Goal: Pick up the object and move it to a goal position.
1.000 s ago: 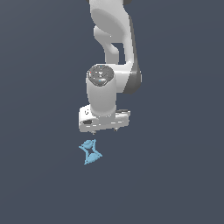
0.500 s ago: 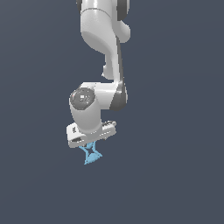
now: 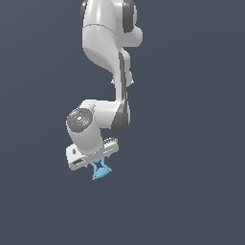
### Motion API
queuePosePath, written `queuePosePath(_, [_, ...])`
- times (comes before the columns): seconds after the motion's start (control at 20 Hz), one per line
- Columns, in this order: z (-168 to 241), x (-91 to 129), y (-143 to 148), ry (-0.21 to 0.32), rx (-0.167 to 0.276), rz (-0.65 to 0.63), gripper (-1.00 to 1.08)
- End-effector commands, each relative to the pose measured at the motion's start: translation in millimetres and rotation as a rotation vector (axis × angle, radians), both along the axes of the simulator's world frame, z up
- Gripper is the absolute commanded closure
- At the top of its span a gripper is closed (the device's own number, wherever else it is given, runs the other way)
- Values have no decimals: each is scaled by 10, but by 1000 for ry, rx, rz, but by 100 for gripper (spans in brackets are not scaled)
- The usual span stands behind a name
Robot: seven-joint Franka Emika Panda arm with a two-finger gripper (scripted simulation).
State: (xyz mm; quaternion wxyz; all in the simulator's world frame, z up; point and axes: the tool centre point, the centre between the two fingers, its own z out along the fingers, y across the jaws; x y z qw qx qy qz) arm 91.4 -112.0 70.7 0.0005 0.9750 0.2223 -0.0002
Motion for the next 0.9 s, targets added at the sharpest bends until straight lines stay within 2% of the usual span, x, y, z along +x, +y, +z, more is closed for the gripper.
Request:
queuePosePath(0.0, [-35,15,-32,0,1,13,-92])
queuePosePath(0.4, [-110,11,-45,1,1,14,-92])
queuePosePath(0.85, [-529,4,-44,0,1,17,-92])
